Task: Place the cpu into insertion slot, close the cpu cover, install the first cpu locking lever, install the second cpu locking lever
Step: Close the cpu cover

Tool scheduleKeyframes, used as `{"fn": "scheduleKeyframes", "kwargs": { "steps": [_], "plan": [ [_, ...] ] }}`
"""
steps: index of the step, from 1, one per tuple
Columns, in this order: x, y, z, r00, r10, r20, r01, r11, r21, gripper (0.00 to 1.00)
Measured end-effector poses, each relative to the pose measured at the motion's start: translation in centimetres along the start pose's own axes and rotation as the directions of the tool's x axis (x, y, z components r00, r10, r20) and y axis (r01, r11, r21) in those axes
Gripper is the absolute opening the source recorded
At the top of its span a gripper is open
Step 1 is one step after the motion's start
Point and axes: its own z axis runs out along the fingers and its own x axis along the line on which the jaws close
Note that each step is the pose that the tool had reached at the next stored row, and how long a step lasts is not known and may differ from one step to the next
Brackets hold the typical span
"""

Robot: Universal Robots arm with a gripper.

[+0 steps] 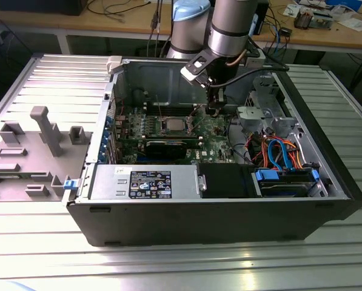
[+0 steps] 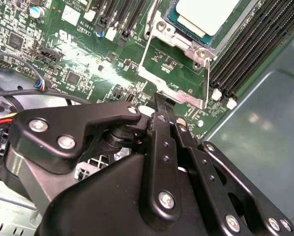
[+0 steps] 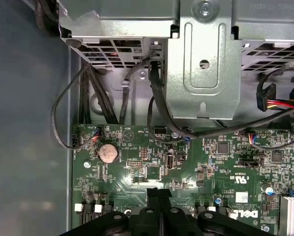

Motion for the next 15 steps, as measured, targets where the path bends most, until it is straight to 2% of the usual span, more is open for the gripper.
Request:
{"fn": "scheduleKeyframes", "kwargs": {
  "steps": [15],
  "plan": [
    [0.01,-0.12,0.0,1.0,-0.001,-0.0002,0.001,1.0,0.0,0.11]
  ]
}}
